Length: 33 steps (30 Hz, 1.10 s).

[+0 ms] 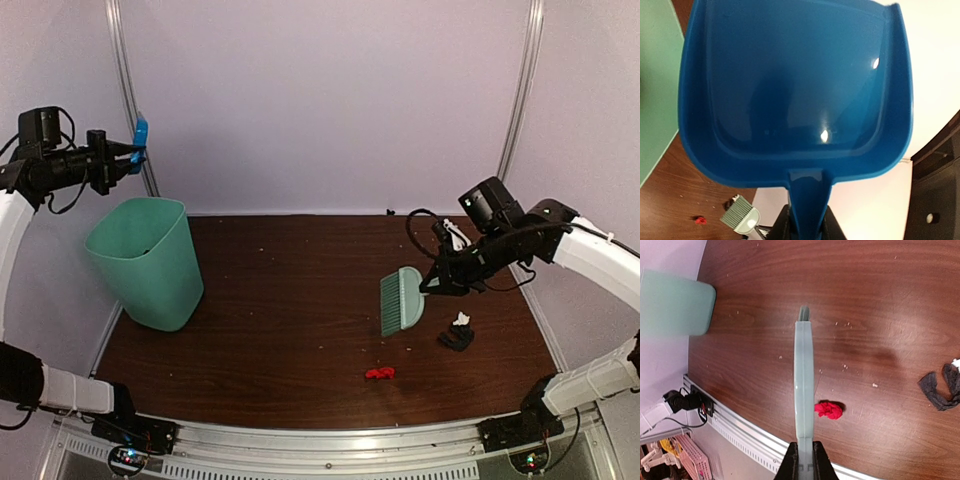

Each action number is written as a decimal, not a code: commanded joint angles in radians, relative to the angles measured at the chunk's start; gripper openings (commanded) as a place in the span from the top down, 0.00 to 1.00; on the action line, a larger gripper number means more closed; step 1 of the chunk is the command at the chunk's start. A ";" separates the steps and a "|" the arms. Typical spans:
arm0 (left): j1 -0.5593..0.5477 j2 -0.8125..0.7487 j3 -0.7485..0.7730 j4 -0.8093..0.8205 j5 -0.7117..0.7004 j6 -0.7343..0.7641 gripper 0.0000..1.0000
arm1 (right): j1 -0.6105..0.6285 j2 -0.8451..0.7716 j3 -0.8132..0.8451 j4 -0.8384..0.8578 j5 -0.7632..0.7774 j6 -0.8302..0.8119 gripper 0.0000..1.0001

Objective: Sweep away the paper scraps from the table
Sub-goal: Dump the paper scraps in the dustpan into the trash bin, then sweep the paper scraps at the center of the board.

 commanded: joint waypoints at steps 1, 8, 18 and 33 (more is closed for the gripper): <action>-0.039 0.040 0.119 -0.141 -0.059 0.308 1.00 | 0.033 -0.022 -0.098 -0.004 -0.136 -0.044 1.00; -0.231 0.090 0.232 -0.228 -0.228 0.491 1.00 | 0.074 0.045 -0.163 0.042 -0.118 -0.054 1.00; -0.450 0.086 0.225 -0.314 -0.415 0.690 1.00 | 0.070 0.180 -0.113 0.061 0.066 -0.143 1.00; -0.884 0.153 0.080 -0.397 -0.730 0.863 1.00 | -0.035 0.311 0.192 -0.024 0.169 -0.244 1.00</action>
